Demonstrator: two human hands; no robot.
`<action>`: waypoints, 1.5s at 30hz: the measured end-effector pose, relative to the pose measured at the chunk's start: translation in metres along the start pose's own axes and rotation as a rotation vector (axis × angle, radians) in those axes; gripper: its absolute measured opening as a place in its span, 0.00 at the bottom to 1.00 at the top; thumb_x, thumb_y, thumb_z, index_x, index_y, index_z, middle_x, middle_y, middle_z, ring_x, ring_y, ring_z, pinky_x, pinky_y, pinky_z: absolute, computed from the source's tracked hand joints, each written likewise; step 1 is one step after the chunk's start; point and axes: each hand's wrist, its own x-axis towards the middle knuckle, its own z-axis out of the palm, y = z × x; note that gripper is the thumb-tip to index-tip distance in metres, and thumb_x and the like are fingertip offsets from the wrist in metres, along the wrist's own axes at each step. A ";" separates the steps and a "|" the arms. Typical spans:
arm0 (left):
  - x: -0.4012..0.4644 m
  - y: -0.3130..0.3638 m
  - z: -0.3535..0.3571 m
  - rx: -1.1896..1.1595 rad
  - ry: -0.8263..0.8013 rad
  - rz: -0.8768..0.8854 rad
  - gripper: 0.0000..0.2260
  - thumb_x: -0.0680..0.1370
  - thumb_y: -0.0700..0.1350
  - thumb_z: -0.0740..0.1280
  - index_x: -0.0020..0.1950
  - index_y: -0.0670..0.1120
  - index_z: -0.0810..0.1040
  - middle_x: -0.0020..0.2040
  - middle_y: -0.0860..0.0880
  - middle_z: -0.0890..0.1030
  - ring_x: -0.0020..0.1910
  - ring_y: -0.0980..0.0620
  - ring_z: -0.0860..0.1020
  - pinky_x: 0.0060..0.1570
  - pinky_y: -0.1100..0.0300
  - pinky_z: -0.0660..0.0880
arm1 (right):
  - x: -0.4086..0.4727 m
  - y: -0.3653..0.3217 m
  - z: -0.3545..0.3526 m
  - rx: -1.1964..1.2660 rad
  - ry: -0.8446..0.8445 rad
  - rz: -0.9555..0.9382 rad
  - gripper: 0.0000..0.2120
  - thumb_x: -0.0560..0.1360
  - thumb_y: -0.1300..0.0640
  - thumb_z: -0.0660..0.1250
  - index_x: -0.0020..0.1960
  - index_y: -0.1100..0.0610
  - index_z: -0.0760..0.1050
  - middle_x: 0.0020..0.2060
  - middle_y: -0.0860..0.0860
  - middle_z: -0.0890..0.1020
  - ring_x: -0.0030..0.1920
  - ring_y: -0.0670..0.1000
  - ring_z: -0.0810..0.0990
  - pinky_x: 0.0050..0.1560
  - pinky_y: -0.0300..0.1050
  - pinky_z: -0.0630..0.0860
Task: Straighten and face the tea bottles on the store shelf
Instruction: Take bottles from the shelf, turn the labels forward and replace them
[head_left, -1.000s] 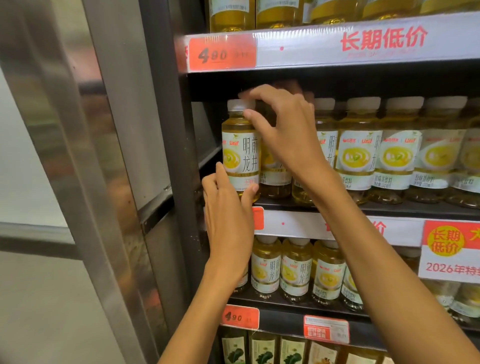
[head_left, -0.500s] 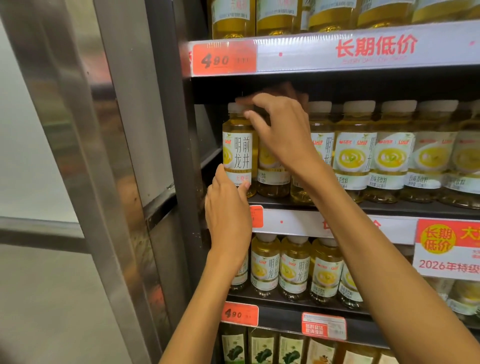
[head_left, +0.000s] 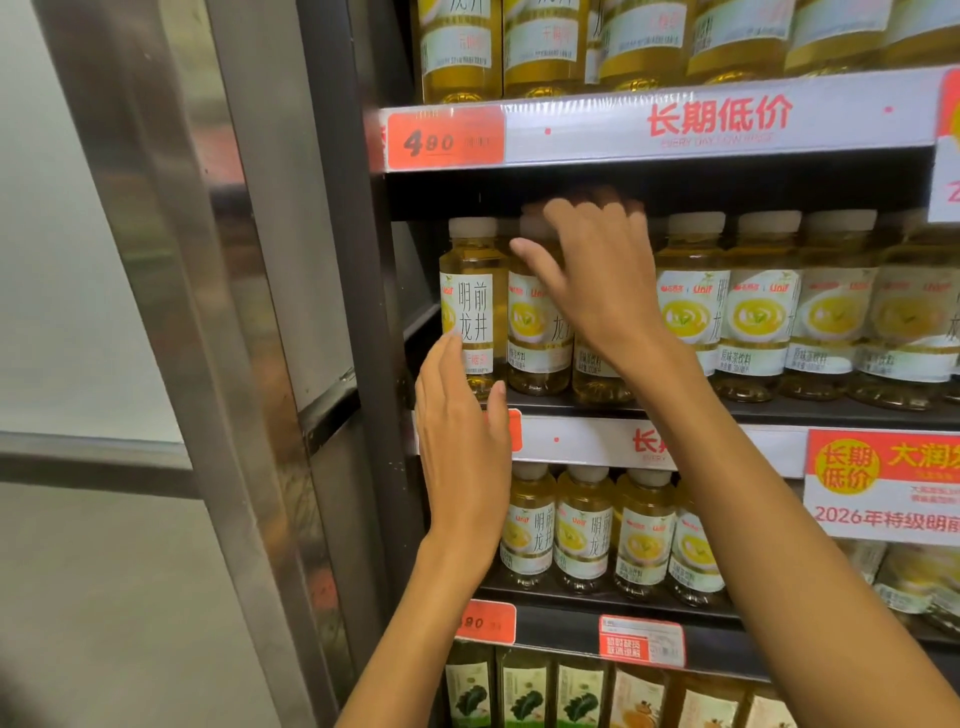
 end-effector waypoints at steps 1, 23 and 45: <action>-0.002 0.000 -0.001 -0.002 0.011 0.015 0.25 0.79 0.40 0.65 0.74 0.44 0.63 0.72 0.48 0.67 0.72 0.55 0.63 0.68 0.67 0.57 | -0.003 0.002 -0.003 0.046 0.019 -0.023 0.16 0.80 0.49 0.60 0.60 0.59 0.75 0.52 0.57 0.80 0.56 0.58 0.74 0.59 0.51 0.64; -0.024 0.024 -0.036 -0.662 -0.515 -0.126 0.30 0.69 0.57 0.67 0.69 0.50 0.69 0.61 0.56 0.79 0.60 0.62 0.77 0.57 0.64 0.76 | -0.047 -0.018 -0.049 0.888 -0.001 0.212 0.06 0.78 0.50 0.64 0.51 0.51 0.77 0.44 0.39 0.80 0.47 0.40 0.80 0.46 0.37 0.79; -0.144 -0.016 -0.047 -0.843 -0.844 -0.676 0.20 0.71 0.72 0.54 0.57 0.70 0.76 0.59 0.57 0.81 0.60 0.55 0.79 0.64 0.50 0.72 | -0.187 -0.014 -0.020 1.689 -0.287 0.853 0.11 0.77 0.53 0.65 0.55 0.55 0.81 0.49 0.53 0.85 0.51 0.50 0.83 0.51 0.42 0.78</action>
